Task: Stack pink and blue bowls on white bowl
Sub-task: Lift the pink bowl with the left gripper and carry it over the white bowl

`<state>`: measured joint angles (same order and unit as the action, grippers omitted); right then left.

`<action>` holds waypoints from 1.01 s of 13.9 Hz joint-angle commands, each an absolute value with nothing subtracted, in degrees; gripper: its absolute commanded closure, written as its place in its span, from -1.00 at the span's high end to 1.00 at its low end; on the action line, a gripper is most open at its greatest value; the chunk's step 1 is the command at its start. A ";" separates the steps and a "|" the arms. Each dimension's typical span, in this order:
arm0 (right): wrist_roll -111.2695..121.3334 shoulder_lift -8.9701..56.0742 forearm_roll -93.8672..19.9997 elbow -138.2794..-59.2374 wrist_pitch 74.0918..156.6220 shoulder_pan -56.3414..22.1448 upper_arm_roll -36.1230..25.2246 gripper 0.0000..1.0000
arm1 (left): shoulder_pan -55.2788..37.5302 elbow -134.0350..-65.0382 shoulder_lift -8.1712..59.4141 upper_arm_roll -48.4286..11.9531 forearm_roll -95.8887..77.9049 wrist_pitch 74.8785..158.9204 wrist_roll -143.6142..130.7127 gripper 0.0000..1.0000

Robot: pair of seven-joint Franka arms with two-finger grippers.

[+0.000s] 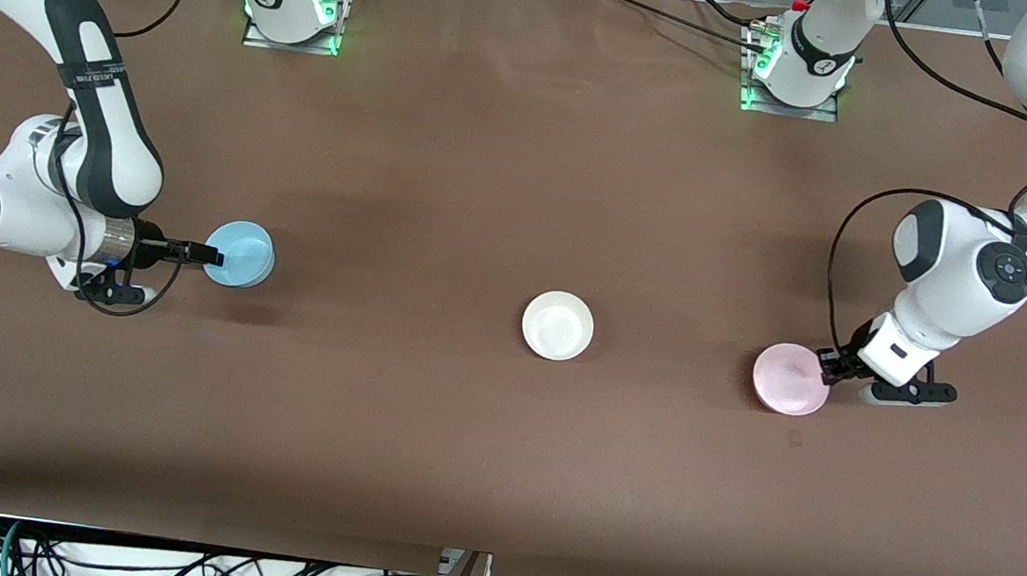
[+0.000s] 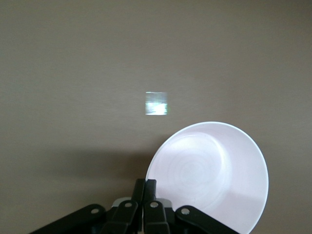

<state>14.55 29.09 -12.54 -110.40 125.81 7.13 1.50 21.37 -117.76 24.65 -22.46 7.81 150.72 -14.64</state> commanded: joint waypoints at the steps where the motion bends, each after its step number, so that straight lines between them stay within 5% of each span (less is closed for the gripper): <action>1: 16.26 28.74 -13.80 -111.80 127.53 6.68 1.67 0.97 | 21.09 -118.21 21.98 -26.70 8.53 148.54 -24.48 -1.00; 6: 16.61 28.65 -13.71 -112.15 128.06 6.15 1.67 0.86 | 20.57 -116.46 20.48 -38.39 8.87 146.52 -48.66 -1.00; 9: 17.67 28.65 -13.71 -112.15 127.79 6.15 1.67 0.33 | 16.02 -116.37 20.39 -39.11 8.96 144.85 -54.47 -1.00; 14: 20.38 28.74 -13.71 -112.15 127.18 6.15 1.67 -0.24 | 8.19 -116.19 21.09 -38.94 13.69 144.93 -67.65 -1.00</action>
<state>17.86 29.41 -12.54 -110.96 126.98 6.06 1.57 10.36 -116.74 21.11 -39.36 10.28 145.87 -62.26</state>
